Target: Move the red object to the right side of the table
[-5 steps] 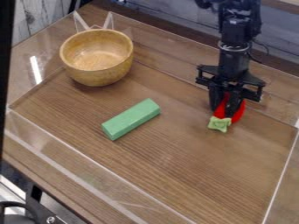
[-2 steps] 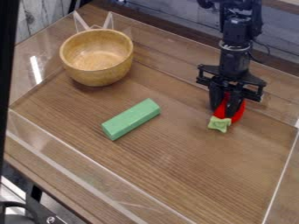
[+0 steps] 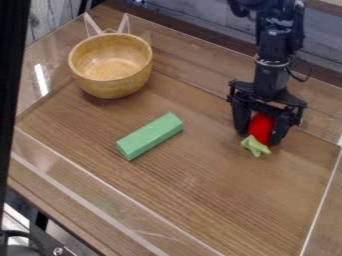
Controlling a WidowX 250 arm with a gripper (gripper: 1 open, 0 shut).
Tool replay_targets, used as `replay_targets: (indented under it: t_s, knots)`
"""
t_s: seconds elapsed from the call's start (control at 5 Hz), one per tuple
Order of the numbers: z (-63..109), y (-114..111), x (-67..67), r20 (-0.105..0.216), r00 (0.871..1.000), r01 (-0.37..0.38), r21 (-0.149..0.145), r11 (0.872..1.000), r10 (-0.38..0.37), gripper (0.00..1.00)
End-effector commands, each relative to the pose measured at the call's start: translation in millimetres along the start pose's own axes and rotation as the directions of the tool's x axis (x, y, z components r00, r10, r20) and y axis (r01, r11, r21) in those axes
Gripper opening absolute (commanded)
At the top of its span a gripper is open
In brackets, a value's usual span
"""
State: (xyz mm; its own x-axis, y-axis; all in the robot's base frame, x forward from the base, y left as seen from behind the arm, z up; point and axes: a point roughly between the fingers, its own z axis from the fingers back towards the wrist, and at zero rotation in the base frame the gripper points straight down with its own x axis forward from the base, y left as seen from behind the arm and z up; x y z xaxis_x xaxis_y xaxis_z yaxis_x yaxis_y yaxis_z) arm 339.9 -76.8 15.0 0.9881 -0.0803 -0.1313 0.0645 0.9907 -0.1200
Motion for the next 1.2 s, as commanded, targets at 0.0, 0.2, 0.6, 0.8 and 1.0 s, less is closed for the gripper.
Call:
replay_targets:
  t_s: [0.0, 0.2, 0.6, 0.8, 1.0]
  knots:
    - [8.6, 1, -3.2, 0.005, 1.000, 0.001, 0.004, 1.000, -0.001, 1.00]
    - [11.2, 1, -4.7, 0.003, 1.000, 0.001, 0.004, 1.000, -0.001, 1.00]
    - [16.9, 2, -7.6, 0.000, 1.000, 0.001, 0.003, 1.000, -0.001, 1.00]
    - [20.7, 3, -9.1, 0.000, 1.000, 0.001, 0.002, 1.000, -0.001, 1.00]
    - [24.4, 3, -10.5, 0.000, 1.000, 0.001, 0.000, 1.000, -0.001, 1.00]
